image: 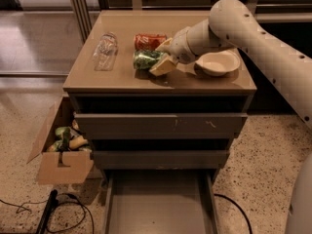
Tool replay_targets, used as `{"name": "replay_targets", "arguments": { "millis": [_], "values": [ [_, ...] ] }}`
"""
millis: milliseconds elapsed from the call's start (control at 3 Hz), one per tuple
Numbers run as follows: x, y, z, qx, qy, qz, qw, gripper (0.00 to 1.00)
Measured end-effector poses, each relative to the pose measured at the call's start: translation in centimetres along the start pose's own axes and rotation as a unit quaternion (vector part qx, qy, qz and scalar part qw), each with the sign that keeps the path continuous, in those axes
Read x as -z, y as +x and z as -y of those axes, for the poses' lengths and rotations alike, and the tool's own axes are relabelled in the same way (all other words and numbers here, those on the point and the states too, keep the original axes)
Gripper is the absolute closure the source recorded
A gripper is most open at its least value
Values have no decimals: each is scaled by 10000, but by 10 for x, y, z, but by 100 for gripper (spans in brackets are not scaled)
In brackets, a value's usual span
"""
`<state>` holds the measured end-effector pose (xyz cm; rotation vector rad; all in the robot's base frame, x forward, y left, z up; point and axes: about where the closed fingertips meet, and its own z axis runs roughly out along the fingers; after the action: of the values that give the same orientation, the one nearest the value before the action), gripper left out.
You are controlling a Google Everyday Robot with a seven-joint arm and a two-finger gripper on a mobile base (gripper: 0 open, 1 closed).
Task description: Pick green can from bottom drawer and place on counter
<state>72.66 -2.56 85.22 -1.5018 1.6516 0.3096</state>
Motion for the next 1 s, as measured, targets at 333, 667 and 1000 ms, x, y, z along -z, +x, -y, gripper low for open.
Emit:
{"name": "replay_targets", "arguments": {
  "millis": [333, 667, 1000],
  "values": [
    [1, 3, 0, -15, -10, -23, 10000, 100],
    [1, 3, 0, -15, -10, -23, 10000, 82],
    [1, 3, 0, -15, -11, -23, 10000, 59]
  ]
}}
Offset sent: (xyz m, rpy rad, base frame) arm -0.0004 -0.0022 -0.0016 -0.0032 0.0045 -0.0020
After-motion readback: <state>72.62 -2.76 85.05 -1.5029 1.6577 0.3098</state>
